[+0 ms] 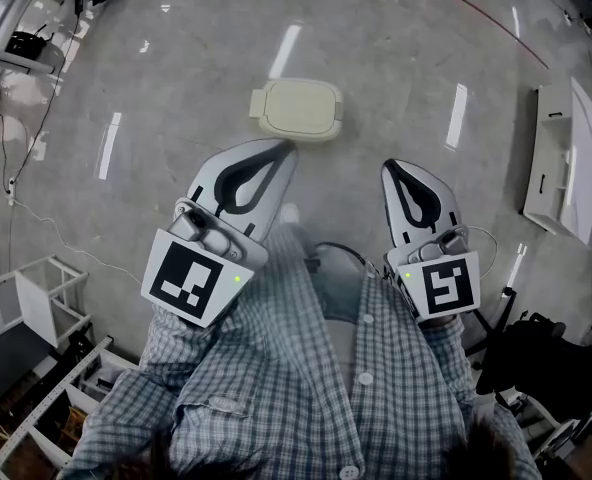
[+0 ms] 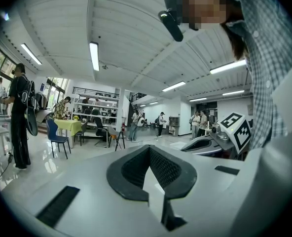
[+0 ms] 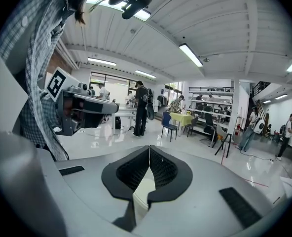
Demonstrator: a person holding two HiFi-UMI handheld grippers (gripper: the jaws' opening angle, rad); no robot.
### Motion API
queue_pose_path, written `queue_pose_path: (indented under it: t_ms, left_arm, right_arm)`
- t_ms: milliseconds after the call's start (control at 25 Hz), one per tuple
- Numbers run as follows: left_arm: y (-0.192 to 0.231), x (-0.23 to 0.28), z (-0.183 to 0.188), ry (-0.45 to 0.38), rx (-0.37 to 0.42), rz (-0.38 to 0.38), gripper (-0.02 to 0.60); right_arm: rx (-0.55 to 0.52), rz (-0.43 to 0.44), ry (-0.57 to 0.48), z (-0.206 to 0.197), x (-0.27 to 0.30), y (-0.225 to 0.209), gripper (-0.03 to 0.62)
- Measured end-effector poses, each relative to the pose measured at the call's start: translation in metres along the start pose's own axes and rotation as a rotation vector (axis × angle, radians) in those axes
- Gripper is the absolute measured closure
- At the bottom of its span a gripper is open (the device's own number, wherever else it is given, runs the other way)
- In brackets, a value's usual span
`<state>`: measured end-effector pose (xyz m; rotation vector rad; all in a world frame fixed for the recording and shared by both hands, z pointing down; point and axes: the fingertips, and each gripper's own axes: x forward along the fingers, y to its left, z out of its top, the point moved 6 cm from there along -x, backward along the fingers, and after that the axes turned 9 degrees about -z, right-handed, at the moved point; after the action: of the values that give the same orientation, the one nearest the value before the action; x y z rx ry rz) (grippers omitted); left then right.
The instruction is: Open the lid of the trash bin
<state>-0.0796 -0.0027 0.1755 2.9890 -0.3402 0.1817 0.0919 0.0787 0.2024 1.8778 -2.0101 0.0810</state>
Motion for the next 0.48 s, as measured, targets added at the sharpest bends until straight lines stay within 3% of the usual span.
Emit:
queue_pose_path:
  t_ms: [480]
  left_arm:
    - [0.044, -0.006, 0.0, 0.0, 0.001, -0.017, 0.577]
  right_arm:
    - [0.02, -0.03, -0.022, 0.014, 0.038, 0.017, 0.576]
